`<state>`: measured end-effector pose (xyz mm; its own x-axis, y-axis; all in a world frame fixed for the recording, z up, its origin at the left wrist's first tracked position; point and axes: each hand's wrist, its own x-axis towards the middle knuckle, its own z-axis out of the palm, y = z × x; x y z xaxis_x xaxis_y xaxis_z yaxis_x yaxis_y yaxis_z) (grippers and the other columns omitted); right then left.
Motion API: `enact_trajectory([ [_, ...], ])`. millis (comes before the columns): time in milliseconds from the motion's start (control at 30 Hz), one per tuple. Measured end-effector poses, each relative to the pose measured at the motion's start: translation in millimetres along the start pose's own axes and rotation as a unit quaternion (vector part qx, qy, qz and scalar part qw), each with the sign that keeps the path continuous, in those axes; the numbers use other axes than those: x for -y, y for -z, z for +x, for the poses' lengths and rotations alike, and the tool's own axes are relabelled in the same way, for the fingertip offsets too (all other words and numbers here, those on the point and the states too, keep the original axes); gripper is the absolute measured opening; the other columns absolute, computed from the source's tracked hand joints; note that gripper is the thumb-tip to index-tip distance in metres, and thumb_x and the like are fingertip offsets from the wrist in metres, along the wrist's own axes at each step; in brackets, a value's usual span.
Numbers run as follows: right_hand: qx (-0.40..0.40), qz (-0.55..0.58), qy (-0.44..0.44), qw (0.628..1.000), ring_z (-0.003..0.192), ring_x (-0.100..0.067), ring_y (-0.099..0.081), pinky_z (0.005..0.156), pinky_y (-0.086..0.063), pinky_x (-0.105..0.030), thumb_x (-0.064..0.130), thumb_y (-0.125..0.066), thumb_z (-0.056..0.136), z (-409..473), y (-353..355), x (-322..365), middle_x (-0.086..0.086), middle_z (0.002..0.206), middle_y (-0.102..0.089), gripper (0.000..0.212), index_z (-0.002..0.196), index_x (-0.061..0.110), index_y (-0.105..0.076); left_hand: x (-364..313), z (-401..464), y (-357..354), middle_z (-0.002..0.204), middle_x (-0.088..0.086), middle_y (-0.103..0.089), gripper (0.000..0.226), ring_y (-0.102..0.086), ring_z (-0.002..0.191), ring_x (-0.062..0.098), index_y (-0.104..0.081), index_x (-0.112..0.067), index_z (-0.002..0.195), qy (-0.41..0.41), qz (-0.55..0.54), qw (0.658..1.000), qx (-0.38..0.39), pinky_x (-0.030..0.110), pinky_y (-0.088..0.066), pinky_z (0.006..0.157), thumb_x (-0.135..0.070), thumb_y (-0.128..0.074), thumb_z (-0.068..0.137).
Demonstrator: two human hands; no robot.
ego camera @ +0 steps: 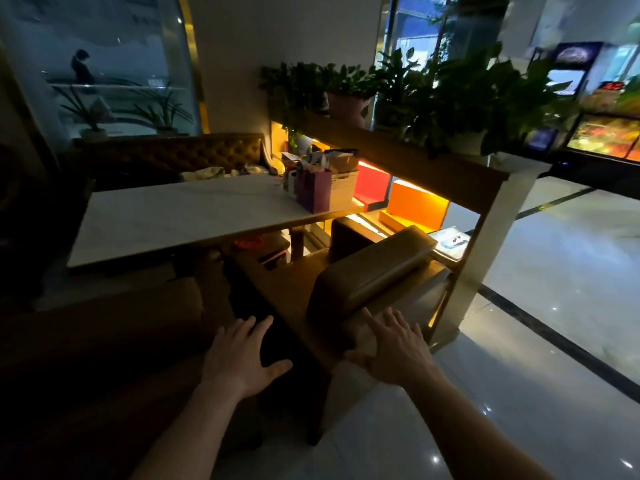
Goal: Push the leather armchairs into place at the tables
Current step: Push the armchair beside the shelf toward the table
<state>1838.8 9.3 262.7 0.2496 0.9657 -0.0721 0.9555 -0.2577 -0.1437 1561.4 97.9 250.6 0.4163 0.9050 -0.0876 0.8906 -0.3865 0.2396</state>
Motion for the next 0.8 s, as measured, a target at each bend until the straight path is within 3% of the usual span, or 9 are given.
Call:
enact_trajectory([
  [333, 0.005, 0.006, -0.057, 0.998, 0.154, -0.033, -0.007, 0.122, -0.019, -0.057, 0.086, -0.043, 0.08, 36.4, 7.4, -171.9, -0.011, 0.168, -0.007, 0.102, 0.158, 0.038, 0.0, -168.9, 101.7, -45.4, 0.165, 0.0, -0.01, 0.098, -0.005, 0.151, 0.023, -0.006, -0.038, 0.155, -0.046, 0.008, 0.998, 0.042, 0.048, -0.007, 0.123, -0.081, -0.05, 0.078],
  [567, 0.033, -0.006, -0.092, 0.995, 0.154, -0.032, -0.008, 0.123, -0.02, -0.053, 0.084, -0.046, 0.079, 107.2, -11.0, -259.3, -0.008, 0.168, -0.009, 0.101, 0.158, 0.037, -0.005, -234.9, 206.0, -110.5, 0.165, -0.001, -0.012, 0.099, -0.007, 0.151, 0.022, -0.005, -0.039, 0.155, -0.067, -0.024, 0.994, 0.089, 0.047, -0.006, 0.122, -0.082, -0.048, 0.077],
  [800, 0.112, -0.036, -0.1, 0.988, 0.154, -0.034, -0.003, 0.123, -0.014, -0.054, 0.082, -0.047, 0.081, 207.4, -18.7, -316.1, -0.011, 0.168, -0.006, 0.099, 0.158, 0.037, -0.003, -282.5, 305.3, -163.4, 0.165, -0.001, -0.01, 0.096, -0.004, 0.152, 0.021, -0.004, -0.037, 0.155, -0.066, -0.081, 0.985, 0.137, 0.046, -0.004, 0.122, -0.077, -0.049, 0.08],
])
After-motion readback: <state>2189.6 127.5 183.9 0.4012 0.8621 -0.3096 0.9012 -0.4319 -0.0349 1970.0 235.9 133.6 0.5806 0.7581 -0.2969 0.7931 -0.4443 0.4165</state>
